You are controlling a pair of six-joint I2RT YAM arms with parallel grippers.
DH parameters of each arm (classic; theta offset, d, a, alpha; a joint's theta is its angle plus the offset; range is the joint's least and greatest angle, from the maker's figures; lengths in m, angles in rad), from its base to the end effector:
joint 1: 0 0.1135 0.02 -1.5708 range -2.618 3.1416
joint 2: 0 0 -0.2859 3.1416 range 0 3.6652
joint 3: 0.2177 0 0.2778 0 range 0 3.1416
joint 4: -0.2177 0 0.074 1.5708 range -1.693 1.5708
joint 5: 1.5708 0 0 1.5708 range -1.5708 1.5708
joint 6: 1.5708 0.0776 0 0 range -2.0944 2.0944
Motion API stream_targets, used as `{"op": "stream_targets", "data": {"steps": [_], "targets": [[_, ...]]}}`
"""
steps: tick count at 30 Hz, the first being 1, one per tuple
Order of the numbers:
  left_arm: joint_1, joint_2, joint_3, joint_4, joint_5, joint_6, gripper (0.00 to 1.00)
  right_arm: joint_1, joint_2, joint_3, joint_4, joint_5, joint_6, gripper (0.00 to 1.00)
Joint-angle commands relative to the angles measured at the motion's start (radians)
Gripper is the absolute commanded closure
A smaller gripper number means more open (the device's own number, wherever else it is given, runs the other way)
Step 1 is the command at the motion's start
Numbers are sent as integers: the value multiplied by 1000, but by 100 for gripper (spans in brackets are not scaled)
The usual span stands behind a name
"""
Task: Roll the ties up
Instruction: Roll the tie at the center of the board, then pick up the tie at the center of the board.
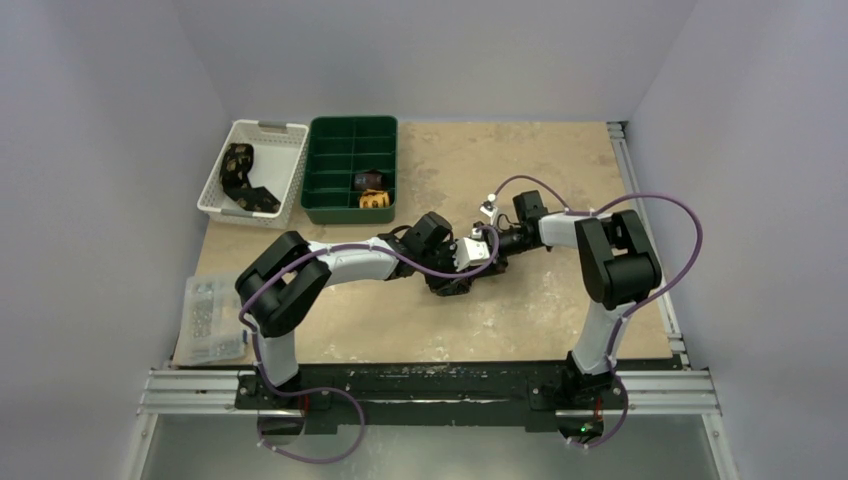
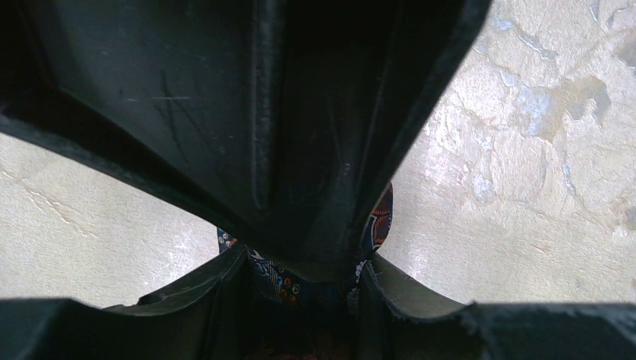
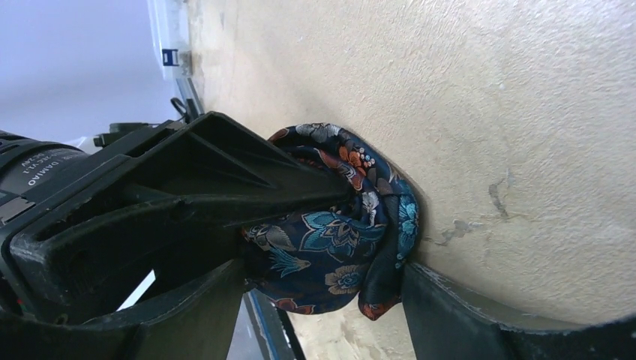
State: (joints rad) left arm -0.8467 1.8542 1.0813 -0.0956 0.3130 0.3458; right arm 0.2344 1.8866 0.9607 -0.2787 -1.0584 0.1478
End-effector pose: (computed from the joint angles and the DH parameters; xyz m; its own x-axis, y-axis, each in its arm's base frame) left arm 0.2680 -0.3391 0.1287 -0.1895 0.7011 -0.6874 0.9659 0.2589 -0.0022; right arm 0.3344 0.1494 0.0999 -0.9597 -0.1549 -0.2343 -0.2791 0.4319 0.8576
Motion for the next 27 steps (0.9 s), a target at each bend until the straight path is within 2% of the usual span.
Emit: {"op": "stream_targets", "data": {"steps": [1, 5, 7, 11, 12, 13, 19, 21, 24, 27], "targets": [[2, 65, -17, -78, -18, 22, 79, 13, -20, -20, 22, -39, 20, 24], [3, 62, -20, -71, -14, 24, 79, 29, -11, -20, 60, -37, 58, 40], [2, 61, -21, -69, -11, 23, 79, 32, -8, -20, 75, -28, 73, 51], [4, 59, -20, -61, -13, 17, 77, 32, 5, -4, 54, -17, 54, 81], [6, 57, -18, -59, -14, 14, 76, 32, 6, 1, 45, -13, 46, 96], [7, 53, -18, -57, -15, 8, 72, 32, 6, 6, 37, -9, 40, 100], [30, -19, -48, 4, 14, -57, 48, 32, -15, 11, 33, 12, 27, 100], [33, -61, -61, 35, 34, -76, 43, 32, -21, 7, 33, 19, 26, 100], [37, -140, -79, 68, 81, -107, 32, 32, -27, 5, 37, 26, 21, 100], [49, -219, -86, 80, 146, -155, 26, 32, -33, 15, 36, 33, 16, 100]]}}
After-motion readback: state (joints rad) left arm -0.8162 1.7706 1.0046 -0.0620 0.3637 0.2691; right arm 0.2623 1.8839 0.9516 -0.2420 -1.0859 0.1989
